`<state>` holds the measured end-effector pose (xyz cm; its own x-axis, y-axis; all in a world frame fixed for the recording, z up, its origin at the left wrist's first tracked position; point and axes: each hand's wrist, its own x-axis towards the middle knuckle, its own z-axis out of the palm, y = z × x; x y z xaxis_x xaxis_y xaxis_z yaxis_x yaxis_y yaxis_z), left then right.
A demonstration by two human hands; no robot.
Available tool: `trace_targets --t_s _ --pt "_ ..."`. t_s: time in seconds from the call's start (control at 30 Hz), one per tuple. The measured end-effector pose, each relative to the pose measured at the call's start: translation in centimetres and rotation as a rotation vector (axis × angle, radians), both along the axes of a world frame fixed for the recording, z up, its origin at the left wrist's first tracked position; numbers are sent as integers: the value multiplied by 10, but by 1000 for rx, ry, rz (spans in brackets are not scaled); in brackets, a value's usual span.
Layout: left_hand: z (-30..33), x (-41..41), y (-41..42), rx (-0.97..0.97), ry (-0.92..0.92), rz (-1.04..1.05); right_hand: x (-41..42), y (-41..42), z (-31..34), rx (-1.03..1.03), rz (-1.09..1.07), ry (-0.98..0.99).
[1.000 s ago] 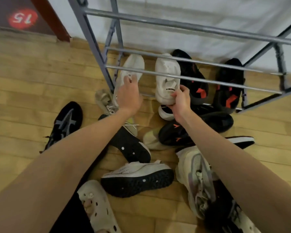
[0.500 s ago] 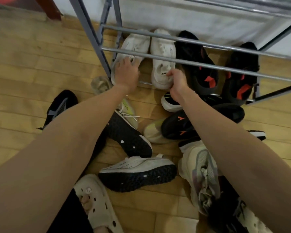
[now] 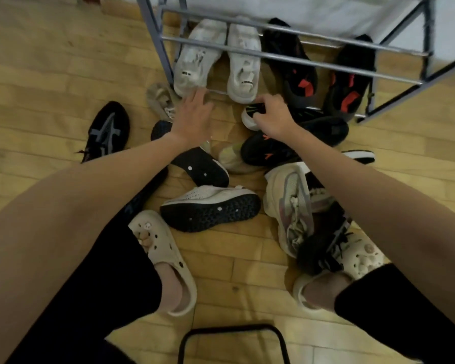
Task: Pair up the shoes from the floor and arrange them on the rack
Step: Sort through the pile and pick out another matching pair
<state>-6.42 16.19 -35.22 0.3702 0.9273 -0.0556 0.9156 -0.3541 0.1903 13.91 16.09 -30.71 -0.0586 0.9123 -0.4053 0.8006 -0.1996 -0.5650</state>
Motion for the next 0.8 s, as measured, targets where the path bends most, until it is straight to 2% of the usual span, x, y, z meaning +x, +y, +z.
trace_targets --t_s 0.17,0.3,0.43,0.6,0.7,0.8 --pt "13 7 -45 -103 -144 102 30 -46 9 24 175 -174" --pt "18 10 -87 -218 -202 211 45 -89 14 44 247 -194" --pt "15 14 -130 -341 -91 301 53 -139 11 141 273 -216" --pt "-5 10 -165 -644 49 545 50 -175 0 150 397 -294" --pt "-17 -3 -171 -687 118 548 43 -182 -6 103 425 -299" --pt "-28 -16 -172 -679 100 513 32 -181 -10 61 467 -305"
